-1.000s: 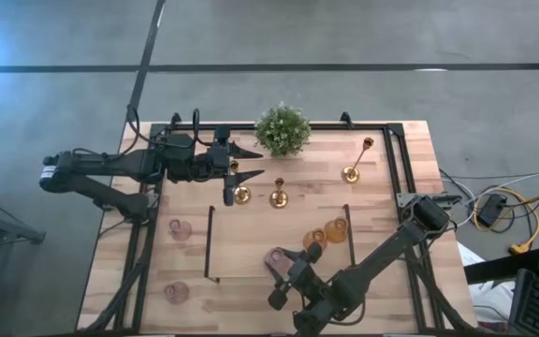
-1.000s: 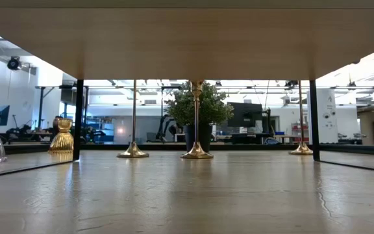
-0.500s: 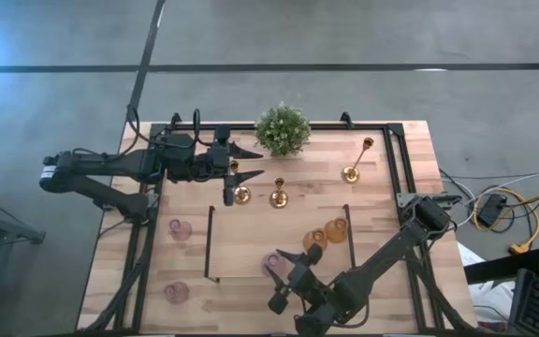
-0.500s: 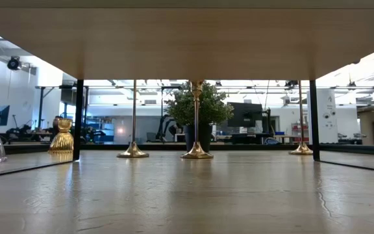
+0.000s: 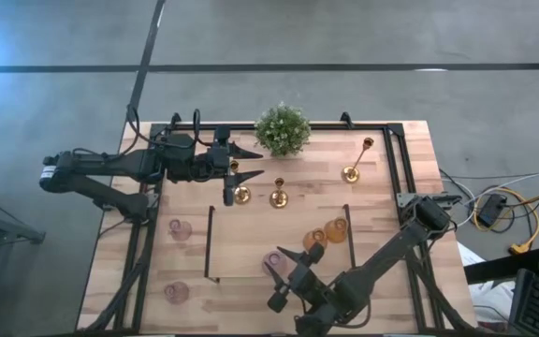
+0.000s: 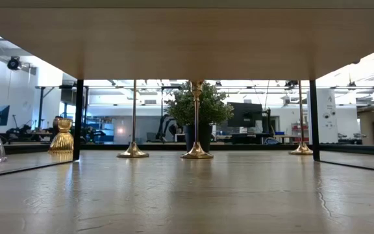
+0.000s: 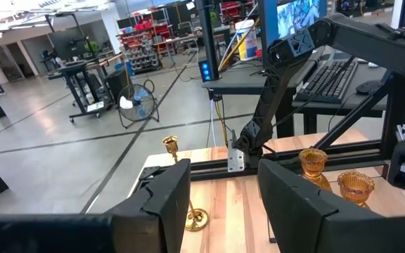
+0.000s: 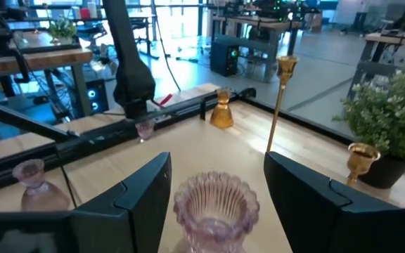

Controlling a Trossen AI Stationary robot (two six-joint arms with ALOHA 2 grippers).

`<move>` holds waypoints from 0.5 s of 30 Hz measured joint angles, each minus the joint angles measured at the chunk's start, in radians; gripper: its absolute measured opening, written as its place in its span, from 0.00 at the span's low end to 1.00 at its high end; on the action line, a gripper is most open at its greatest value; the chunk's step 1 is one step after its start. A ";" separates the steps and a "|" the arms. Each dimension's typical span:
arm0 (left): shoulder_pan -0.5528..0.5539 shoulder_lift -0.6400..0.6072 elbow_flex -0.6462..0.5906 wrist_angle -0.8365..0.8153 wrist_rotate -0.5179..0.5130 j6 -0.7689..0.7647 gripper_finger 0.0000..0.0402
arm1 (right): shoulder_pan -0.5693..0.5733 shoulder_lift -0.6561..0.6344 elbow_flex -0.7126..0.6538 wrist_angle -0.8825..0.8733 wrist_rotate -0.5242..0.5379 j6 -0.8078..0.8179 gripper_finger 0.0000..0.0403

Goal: Pick & Place candle stick holders
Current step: Put the top violet candle holder on the shelf

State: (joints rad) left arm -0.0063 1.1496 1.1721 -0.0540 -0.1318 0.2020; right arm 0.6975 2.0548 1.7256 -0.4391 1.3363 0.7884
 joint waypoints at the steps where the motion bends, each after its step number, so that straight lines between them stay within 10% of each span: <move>1: 0.000 0.000 0.000 0.000 0.000 0.000 0.43 | 0.000 0.000 0.006 0.000 0.003 -0.011 0.54; 15: 0.000 -0.019 0.000 -0.001 0.024 -0.001 0.43 | 0.029 -0.006 0.161 0.001 0.162 -0.309 0.54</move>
State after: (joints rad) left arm -0.0063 1.1307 1.1721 -0.0547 -0.1077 0.2013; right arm 0.7269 2.0483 1.8861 -0.4385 1.4986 0.4794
